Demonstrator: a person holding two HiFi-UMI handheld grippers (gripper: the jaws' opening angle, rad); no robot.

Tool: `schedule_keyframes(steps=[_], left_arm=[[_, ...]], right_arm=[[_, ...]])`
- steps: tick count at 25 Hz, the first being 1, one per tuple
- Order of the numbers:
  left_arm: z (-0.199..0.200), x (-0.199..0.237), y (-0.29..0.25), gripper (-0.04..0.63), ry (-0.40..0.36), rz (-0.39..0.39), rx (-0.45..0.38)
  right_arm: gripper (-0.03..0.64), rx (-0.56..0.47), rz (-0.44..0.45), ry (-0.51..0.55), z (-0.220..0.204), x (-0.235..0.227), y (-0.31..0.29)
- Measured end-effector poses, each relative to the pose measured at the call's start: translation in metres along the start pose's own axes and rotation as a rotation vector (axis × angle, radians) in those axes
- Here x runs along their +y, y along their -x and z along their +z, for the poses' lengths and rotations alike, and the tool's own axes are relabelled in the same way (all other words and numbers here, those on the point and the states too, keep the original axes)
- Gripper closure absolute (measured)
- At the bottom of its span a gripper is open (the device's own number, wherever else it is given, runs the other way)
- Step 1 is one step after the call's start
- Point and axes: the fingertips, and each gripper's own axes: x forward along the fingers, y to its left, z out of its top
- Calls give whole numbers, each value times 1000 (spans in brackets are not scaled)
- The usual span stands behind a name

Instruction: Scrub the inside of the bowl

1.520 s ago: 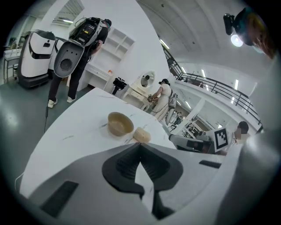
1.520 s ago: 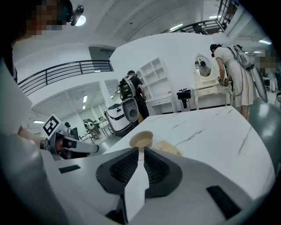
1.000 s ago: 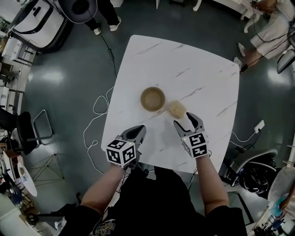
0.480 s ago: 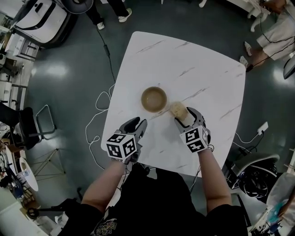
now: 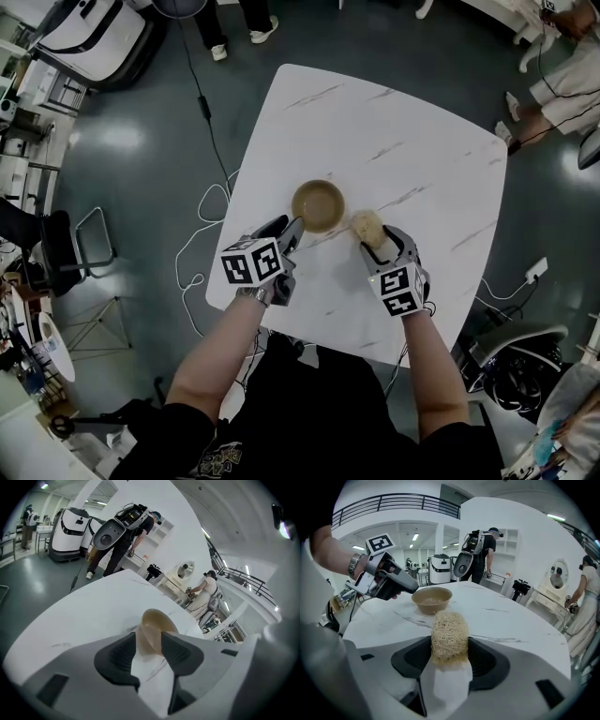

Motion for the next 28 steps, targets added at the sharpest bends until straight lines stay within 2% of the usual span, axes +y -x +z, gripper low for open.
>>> schedule_keyframes(steps=[11, 12, 14, 20, 26, 28], left_arm=[[10, 13, -26, 440, -7, 51, 15], [11, 14, -27, 464, -15, 58, 15], [11, 16, -28, 561, -46, 79, 24], [13, 14, -28, 572, -73, 108, 24], [10, 7, -21, 574, -160, 145, 21], [12, 0, -13, 575, -212, 150, 12]], right_arm=[[364, -56, -2, -24, 6, 0, 16], [364, -58, -2, -24, 7, 0, 16], [364, -68, -1, -21, 9, -1, 17], [365, -88, -8, -21, 12, -5, 21], [367, -133, -5, 5, 31, -4, 31], [368, -153, 0, 34, 44, 3, 36]])
